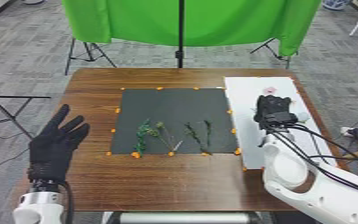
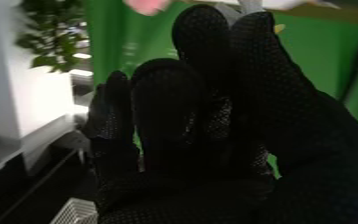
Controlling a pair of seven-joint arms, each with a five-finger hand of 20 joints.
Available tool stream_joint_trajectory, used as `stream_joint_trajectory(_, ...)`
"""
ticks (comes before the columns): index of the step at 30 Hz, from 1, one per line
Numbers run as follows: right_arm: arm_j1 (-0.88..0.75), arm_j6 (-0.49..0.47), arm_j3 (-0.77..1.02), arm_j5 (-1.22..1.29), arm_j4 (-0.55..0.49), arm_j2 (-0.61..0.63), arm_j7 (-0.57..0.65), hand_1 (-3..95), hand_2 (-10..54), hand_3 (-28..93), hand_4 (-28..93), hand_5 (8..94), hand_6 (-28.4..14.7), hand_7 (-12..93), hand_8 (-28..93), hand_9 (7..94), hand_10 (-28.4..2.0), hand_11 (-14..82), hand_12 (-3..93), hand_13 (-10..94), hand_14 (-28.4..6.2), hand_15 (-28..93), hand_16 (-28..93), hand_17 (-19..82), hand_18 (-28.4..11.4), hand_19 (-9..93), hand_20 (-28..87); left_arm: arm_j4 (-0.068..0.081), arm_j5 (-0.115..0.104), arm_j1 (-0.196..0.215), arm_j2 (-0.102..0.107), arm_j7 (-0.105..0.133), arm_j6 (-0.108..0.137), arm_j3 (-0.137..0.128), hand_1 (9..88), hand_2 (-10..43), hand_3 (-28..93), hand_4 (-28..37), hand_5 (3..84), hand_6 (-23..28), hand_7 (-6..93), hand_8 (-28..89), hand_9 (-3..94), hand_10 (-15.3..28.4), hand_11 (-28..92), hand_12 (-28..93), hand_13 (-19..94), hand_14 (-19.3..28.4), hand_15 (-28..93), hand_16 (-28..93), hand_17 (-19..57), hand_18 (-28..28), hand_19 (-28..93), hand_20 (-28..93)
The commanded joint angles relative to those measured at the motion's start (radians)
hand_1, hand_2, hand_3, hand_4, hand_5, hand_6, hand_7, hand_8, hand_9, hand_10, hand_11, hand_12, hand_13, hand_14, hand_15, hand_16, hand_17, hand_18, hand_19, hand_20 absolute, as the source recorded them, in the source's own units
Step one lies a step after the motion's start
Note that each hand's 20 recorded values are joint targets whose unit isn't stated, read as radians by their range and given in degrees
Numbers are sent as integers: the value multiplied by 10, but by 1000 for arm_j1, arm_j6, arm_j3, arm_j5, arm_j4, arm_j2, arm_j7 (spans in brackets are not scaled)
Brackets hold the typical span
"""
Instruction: Arrange flowers
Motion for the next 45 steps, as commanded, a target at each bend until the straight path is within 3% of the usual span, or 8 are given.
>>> stream_joint_trajectory(1, 146, -61, -35, 219, -109, -233, -238, 558, -95, 691, -283, 857, 24, 179, 21, 880, -75, 305, 361, 744, -59, 708, 227, 320, -218, 867, 362, -16, -10, 25, 22, 22, 8, -26, 225, 68, 820, -273, 344, 68, 82, -84, 353, 203, 233, 110, 228, 284, 591, -106, -89, 284, 556, 50)
stream_joint_trajectory(6, 202, -124, -94, 222, -38, -397, -352, 542, -95, 718, -283, 842, 24, 170, 12, 858, -80, 341, 340, 729, -61, 717, 224, 300, -218, 850, 376, -22, -1, 0, 24, 1, 5, -47, 223, 68, 819, -273, 344, 69, 82, -83, 353, 203, 232, 109, 229, 284, 592, -105, -89, 284, 555, 50)
stream_joint_trajectory(13, 230, -176, -172, 138, 114, -580, -489, 535, -95, 719, -283, 833, 33, 170, 7, 847, -84, 374, 329, 725, -60, 724, 222, 293, -218, 841, 382, -38, -12, 1, 61, 29, 25, -71, 223, 68, 820, -273, 345, 69, 81, -83, 354, 203, 232, 110, 230, 284, 591, -106, -88, 284, 557, 50)
stream_joint_trajectory(20, 385, -91, -387, 187, 179, -625, -393, 530, -95, 717, -283, 832, 39, 170, 2, 843, -84, 403, 312, 727, -59, 728, 220, 293, -220, 839, 386, 3, -8, -99, 87, 30, -3, -23, 223, 68, 819, -274, 346, 69, 81, -83, 355, 203, 233, 110, 232, 284, 592, -106, -85, 284, 560, 51)
stream_joint_trajectory(22, 380, -111, -390, 176, 196, -638, -403, 529, -95, 716, -283, 831, 39, 170, 0, 842, -84, 408, 311, 727, -59, 729, 220, 293, -220, 838, 386, -1, -17, -93, 99, 48, 7, -16, 222, 68, 819, -273, 346, 69, 82, -83, 355, 203, 234, 110, 232, 284, 593, -106, -85, 284, 561, 52)
stream_joint_trajectory(34, 361, -224, -325, 125, 246, -676, -460, 508, -95, 679, -283, 802, 39, 160, -6, 820, -87, 439, 294, 716, -62, 735, 225, 280, -222, 829, 389, 21, 1, -151, 72, 7, -11, -14, 223, 68, 819, -273, 346, 69, 81, -83, 355, 203, 232, 110, 232, 284, 593, -106, -85, 284, 562, 51)
stream_joint_trajectory(42, 415, -203, -416, 153, 213, -643, -450, 473, -95, 716, -283, 763, 38, 167, -18, 802, -84, 439, 307, 690, -66, 750, 221, 253, -221, 821, 402, 16, -71, -102, 160, 137, 19, 21, 224, 68, 818, -272, 346, 69, 80, -82, 354, 203, 233, 110, 232, 284, 592, -107, -85, 284, 562, 51)
stream_joint_trajectory(45, 367, -266, -338, 107, 230, -652, -504, 472, -95, 718, -283, 764, 39, 168, -19, 799, -83, 439, 312, 686, -67, 754, 221, 248, -218, 821, 406, 25, -47, -133, 120, 88, 9, 11, 224, 68, 818, -272, 346, 69, 80, -83, 355, 202, 233, 110, 232, 284, 593, -107, -85, 284, 562, 50)
